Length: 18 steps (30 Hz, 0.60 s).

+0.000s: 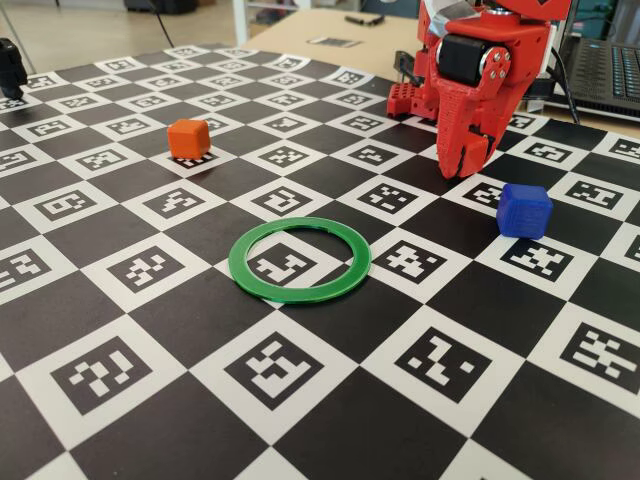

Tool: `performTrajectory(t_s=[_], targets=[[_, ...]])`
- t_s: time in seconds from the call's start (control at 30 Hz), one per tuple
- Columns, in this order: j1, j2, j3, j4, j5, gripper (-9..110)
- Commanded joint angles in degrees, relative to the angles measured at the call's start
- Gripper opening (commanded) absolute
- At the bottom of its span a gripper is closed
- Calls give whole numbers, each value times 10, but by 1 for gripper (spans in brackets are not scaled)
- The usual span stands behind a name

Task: Grab the red cube then put it in the green circle then put the blue cube on top and finally the orange cube on top

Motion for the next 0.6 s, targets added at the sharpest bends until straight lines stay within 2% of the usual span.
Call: performTrajectory(t_s=[0.0,0.27,0.57], targets=[[12,1,-54,18,-19,12],[44,-35,-145,122,-83,13],[116,-89,-260,160,-167,13]])
